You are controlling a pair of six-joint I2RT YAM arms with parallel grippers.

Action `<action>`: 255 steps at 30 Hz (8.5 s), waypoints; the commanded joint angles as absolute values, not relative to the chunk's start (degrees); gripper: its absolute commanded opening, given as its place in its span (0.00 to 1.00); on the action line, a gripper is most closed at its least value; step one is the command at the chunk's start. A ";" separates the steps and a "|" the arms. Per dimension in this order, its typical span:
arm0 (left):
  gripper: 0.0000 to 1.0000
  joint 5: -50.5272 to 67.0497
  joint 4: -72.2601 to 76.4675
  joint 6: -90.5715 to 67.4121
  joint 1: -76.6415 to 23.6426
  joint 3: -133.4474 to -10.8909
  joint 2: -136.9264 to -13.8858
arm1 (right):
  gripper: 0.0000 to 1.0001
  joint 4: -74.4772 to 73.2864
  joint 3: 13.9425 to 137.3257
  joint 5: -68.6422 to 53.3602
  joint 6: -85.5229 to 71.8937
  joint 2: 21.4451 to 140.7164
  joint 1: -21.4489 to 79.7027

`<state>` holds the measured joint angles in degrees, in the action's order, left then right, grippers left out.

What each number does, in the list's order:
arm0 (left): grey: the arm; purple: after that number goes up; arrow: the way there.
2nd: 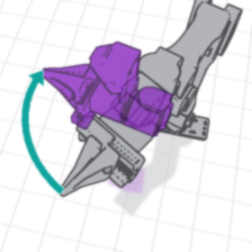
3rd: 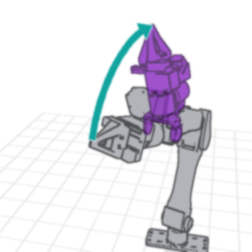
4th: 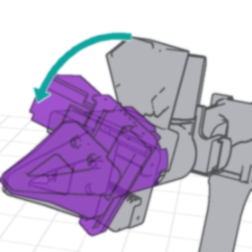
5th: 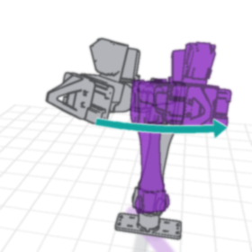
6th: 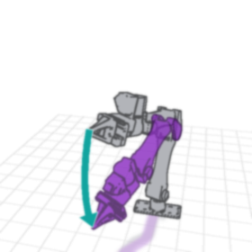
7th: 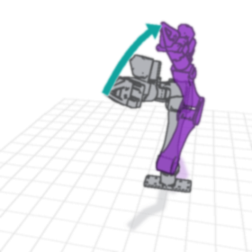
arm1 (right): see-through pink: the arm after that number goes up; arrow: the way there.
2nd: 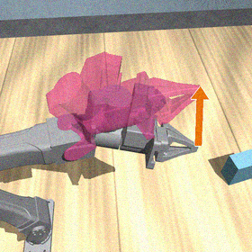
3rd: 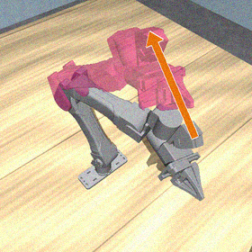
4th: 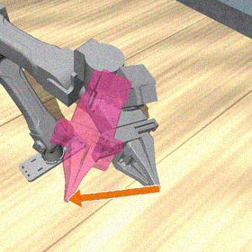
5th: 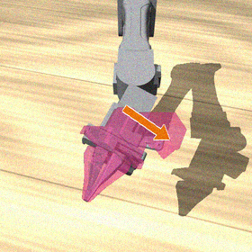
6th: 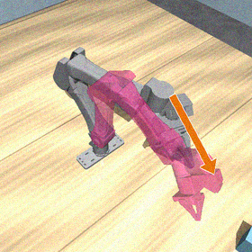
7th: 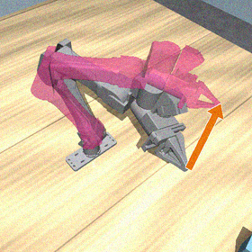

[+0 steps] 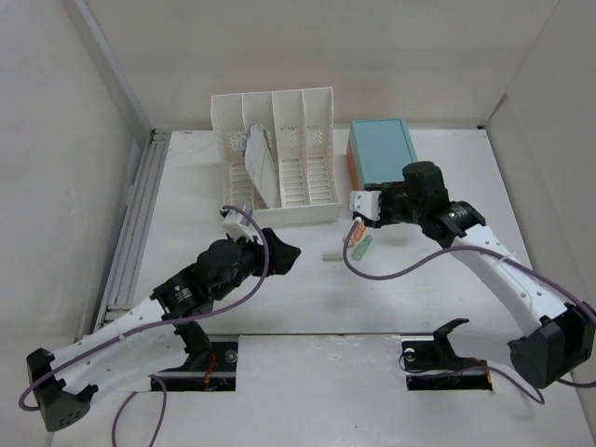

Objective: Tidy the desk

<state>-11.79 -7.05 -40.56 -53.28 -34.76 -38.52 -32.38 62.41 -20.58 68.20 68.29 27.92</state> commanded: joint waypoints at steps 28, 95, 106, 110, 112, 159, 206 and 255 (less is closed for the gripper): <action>0.76 -10.37 -4.04 -39.37 -53.61 -36.39 -39.20 | 0.10 -17.14 58.10 -36.73 56.07 75.31 2.56; 0.78 -10.37 -2.99 -38.85 -53.61 -36.91 -42.36 | 0.00 -57.15 76.12 -52.40 89.05 86.32 -4.22; 0.79 -10.37 -2.99 -38.85 -53.61 -37.44 -42.36 | 0.00 -47.90 73.57 -49.38 81.39 83.24 -4.22; 0.79 -10.37 -3.51 -38.85 -53.61 -37.44 -42.89 | 0.06 -63.37 76.10 -56.15 93.65 83.57 -4.22; 0.79 -10.37 -3.52 -38.85 -53.61 -37.44 -42.89 | 0.03 -71.32 80.23 -56.68 104.28 87.33 -4.22; 0.05 5.79 34.89 -42.36 -53.61 -43.84 -81.35 | 1.00 -20.44 60.91 -41.41 47.28 64.79 0.44; 0.69 -31.46 0.99 -36.47 -55.46 -108.80 -136.48 | 0.35 -14.15 60.64 -37.62 17.67 51.77 -2.90; 0.18 -44.47 2.54 -44.82 -61.96 -90.45 -128.68 | 0.35 -14.68 59.06 -40.25 18.19 51.24 -3.43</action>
